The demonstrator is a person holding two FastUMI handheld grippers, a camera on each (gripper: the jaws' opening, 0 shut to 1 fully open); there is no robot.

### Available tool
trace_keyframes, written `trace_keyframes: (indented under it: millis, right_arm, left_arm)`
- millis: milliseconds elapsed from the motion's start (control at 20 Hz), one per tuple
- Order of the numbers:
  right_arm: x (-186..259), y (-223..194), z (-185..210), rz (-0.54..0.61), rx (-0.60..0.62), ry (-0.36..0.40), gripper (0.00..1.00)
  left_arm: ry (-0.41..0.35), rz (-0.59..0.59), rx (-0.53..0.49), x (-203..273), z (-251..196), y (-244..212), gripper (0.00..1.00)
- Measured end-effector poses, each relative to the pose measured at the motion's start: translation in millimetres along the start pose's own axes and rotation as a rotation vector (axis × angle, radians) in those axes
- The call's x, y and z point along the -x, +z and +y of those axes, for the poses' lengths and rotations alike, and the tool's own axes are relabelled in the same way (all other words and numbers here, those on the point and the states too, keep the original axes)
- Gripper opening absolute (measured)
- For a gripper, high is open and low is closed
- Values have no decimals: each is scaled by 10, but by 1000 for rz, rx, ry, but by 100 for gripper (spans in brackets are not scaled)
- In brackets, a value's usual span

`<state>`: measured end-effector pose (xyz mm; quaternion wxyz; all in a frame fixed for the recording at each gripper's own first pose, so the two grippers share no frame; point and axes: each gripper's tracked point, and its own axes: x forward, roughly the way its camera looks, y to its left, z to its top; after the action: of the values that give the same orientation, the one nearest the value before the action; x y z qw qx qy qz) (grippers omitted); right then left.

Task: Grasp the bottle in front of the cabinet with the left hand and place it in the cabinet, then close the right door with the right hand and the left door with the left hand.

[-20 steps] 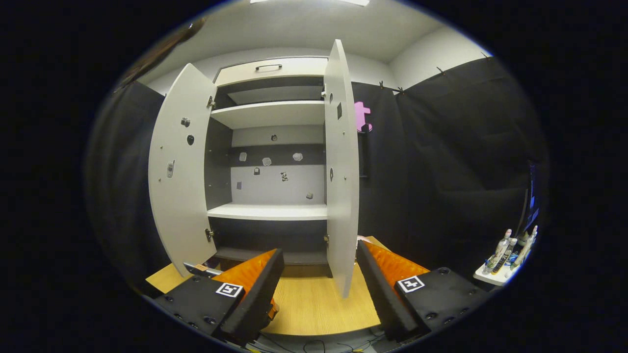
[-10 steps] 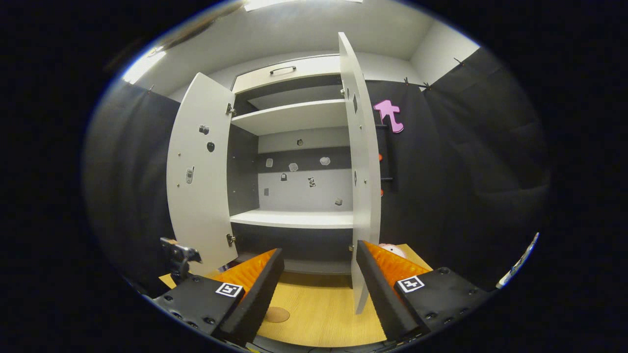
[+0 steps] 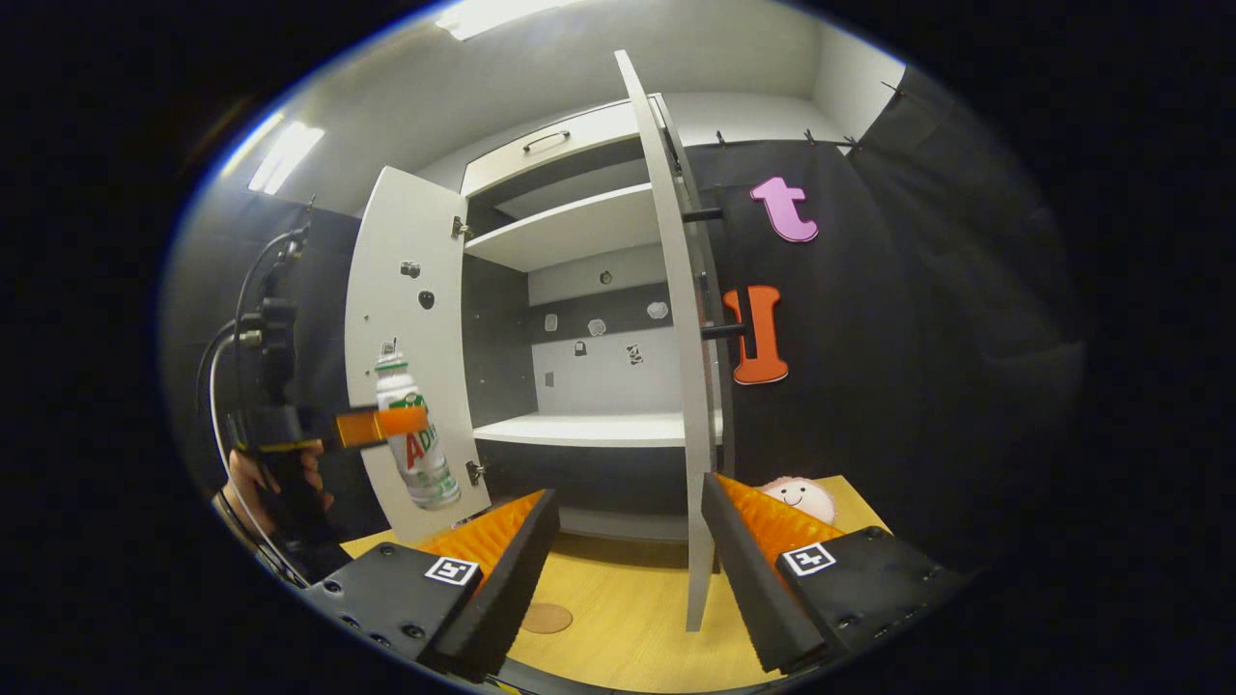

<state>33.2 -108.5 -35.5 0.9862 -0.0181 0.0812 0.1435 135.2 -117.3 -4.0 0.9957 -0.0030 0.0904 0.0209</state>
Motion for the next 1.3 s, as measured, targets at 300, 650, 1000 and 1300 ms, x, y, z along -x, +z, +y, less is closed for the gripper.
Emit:
trace_keyframes:
  millis: [300, 650, 1000, 1300]
  right_arm:
    - [101, 25, -276, 10, 7, -80, 98]
    - [248, 76, -719, -23, 22, -329, 98]
    - [415, 154, -1052, -66, 12, -560, 98]
    - [424, 132, -1102, -77, 6, -628, 98]
  left_arm:
    - [-110, -44, -13, -955, -455, 647, 68]
    - [-211, 32, -4, -2387, -767, 444, 69]
    - [-220, 169, 13, -3100, -910, -245, 69]
    - [-195, 219, -40, -3263, -833, -464, 71]
